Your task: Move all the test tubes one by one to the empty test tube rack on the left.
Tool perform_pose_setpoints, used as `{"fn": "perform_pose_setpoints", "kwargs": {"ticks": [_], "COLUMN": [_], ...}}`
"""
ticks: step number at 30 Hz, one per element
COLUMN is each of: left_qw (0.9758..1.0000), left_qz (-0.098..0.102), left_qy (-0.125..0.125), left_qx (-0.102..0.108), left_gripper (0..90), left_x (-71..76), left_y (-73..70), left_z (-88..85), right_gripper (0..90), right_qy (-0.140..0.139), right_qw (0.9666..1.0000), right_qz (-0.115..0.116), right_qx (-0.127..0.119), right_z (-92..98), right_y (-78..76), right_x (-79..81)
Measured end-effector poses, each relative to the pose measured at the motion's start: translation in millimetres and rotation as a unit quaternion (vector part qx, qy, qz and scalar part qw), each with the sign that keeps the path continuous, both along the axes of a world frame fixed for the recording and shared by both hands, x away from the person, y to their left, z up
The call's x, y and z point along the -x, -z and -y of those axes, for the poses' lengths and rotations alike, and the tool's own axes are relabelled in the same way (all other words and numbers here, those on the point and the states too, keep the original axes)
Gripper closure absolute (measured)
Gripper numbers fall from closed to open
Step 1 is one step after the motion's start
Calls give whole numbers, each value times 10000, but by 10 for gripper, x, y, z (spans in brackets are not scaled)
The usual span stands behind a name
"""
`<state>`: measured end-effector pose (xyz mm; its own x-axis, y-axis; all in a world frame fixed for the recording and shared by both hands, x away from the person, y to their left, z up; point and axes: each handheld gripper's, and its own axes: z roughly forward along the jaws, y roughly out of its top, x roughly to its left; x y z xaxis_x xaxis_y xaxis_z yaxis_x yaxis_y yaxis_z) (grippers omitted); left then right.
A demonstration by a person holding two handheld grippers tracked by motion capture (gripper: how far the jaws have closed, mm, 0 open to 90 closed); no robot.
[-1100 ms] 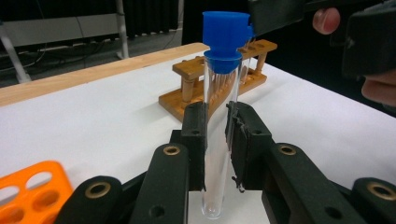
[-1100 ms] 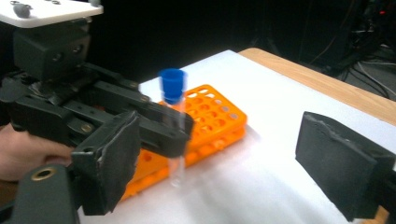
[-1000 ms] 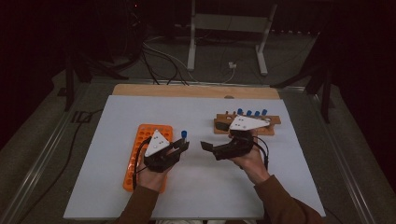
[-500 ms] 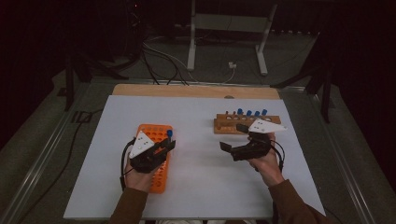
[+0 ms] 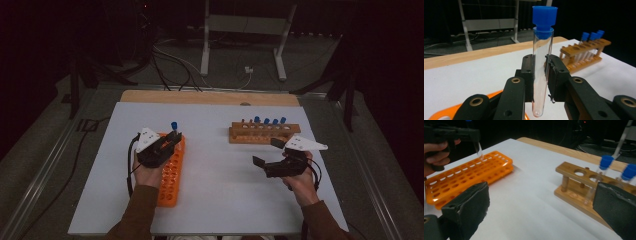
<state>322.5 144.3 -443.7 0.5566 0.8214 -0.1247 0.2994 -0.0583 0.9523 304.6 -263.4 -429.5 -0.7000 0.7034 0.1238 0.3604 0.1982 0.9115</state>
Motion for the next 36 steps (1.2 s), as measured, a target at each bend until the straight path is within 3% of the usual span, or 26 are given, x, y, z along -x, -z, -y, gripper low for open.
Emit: {"fn": "perform_pose_setpoints", "kwargs": {"ticks": [10, 17, 22, 27, 28, 29, 30, 32, 33, 36], "left_qw": [9992, 9978, 9967, 9943, 9927, 9927, 9910, 9904, 9878, 9861], "left_qz": [-24, -225, -448, -717, -872, -872, -998, -1034, -1165, -1243], "left_qy": [-350, -450, -487, -503, -466, -466, -435, -431, -424, -392], "left_qx": [-170, -427, -472, -614, -688, -688, -782, -816, -945, -1032], "left_gripper": [779, 779, 780, 780, 780, 780, 780, 779, 779, 779], "left_x": [-320, -520, -629, -681, -686, -686, -680, -676, -669, -662], "left_y": [95, 183, 245, 289, 308, 308, 312, 312, 316, 318], "left_z": [34, 94, 94, 102, 105, 105, 109, 111, 116, 118], "right_gripper": [11, 12, 12, 12, 12, 12, 12, 12, 12, 12], "right_qy": [139, 132, 132, 121, 119, 119, 121, 120, 118, 118], "right_qw": [9999, 9999, 9999, 9999, 9998, 9998, 9998, 9998, 9999, 9999], "right_qz": [-48, -15, -10, -3, 0, 0, 1, 2, 13, 19], "right_qx": [-61, -87, -108, -121, -126, -126, -128, -130, -120, -124], "right_z": [182, 184, 198, 199, 201, 201, 205, 207, 210, 209], "right_y": [59, 53, 50, 46, 44, 44, 43, 42, 41, 40], "right_x": [55, 64, 66, 69, 72, 72, 73, 74, 76, 78]}}
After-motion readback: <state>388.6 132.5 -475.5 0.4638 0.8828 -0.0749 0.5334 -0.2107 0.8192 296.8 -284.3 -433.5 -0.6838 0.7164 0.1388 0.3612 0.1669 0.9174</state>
